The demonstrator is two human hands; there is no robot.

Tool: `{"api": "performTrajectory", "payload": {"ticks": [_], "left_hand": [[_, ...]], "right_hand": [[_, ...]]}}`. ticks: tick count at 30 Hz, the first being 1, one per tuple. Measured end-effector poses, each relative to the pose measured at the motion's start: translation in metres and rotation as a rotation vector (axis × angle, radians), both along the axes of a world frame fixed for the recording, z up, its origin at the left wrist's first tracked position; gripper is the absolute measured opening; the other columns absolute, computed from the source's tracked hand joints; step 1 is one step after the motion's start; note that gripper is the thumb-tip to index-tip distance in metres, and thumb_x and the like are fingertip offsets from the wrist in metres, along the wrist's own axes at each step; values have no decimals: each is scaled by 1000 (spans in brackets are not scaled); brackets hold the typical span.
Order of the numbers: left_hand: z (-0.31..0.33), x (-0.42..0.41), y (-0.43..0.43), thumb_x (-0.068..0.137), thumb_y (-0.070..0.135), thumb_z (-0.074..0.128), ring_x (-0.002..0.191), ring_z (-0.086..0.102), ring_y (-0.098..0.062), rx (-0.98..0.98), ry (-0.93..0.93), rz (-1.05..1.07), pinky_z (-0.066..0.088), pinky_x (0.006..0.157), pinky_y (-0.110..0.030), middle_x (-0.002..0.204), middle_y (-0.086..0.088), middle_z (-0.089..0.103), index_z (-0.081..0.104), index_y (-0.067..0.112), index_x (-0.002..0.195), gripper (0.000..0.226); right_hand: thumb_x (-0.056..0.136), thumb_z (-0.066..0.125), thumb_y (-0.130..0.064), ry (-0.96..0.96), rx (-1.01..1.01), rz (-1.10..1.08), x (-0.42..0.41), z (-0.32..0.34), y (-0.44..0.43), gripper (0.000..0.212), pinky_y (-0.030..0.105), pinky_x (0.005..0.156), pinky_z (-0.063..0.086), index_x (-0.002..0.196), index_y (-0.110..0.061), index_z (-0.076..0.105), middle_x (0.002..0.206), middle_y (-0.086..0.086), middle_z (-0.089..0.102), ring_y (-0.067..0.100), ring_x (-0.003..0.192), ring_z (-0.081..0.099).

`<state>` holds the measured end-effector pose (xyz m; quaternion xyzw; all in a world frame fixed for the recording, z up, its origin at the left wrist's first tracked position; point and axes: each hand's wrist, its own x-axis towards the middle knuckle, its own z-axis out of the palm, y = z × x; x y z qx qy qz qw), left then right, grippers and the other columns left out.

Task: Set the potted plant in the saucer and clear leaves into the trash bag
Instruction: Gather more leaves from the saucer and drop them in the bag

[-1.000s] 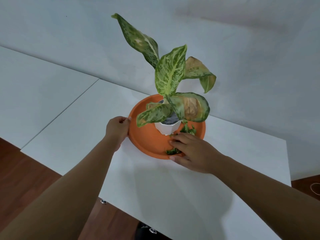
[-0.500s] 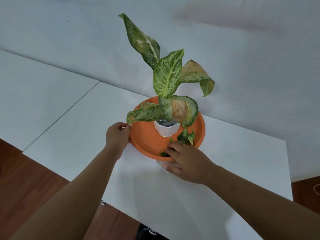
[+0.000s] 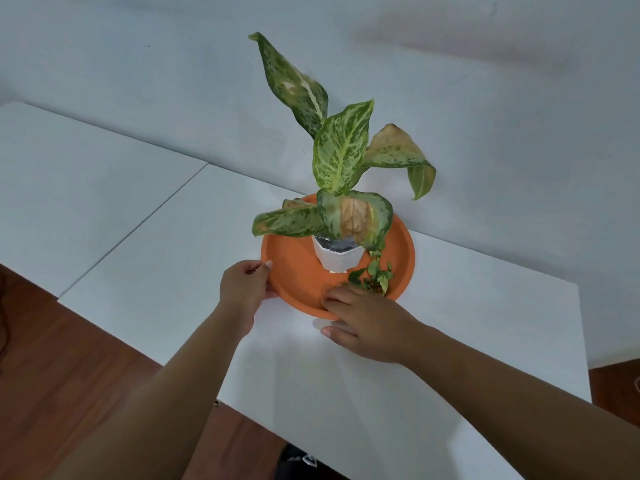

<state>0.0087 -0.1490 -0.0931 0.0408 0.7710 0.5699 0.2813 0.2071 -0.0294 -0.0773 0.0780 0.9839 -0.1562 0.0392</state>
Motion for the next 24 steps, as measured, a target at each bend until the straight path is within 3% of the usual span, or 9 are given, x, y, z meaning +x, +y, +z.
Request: {"api": "performTrajectory", "payload": {"ticks": [4,10,12,17,20,24], "left_hand": [[5,-22,6,92,20,64,69,70,-24,-33,51,-61,59,62,-32,84,-13,70,67,1,104,23],[11,-26,7,93,19,61,78,72,-31,-67,-23,-100,62,65,-37,94,-19,68,58,1,113,27],[11,-10,2,92,19,61,81,72,-33,-15,-80,-28,62,70,-42,99,-21,67,53,6,115,27],[4,38,-17,95,19,59,84,73,-32,148,-217,56,61,69,-36,98,-22,70,54,3,111,23],[4,42,-14,97,18,56,87,73,-32,139,-186,56,60,77,-40,99,-22,70,59,-2,106,22],[6,24,-10,96,19,59,82,73,-30,70,-127,45,61,66,-34,95,-20,71,61,-1,104,22]], "right_hand": [[93,37,-53,-9,-7,11,6,1,3,54,34,102,42,133,-18,48,140,-4,47,16,128,43],[85,44,-65,71,27,-79,1,1,13,67,32,117,17,139,-26,43,146,-7,41,14,141,27],[82,46,-69,60,4,-102,-1,0,19,73,32,115,19,142,-28,39,149,-8,37,13,141,27],[83,45,-68,-1,-23,-26,-5,-6,14,69,36,111,33,141,-32,40,152,-10,35,12,143,25],[87,46,-63,24,-19,15,-1,-7,14,60,34,108,39,136,-27,48,149,-8,41,13,140,32],[88,46,-59,3,-9,40,7,-7,20,61,30,109,33,138,-25,46,151,-8,39,12,140,32]]}}
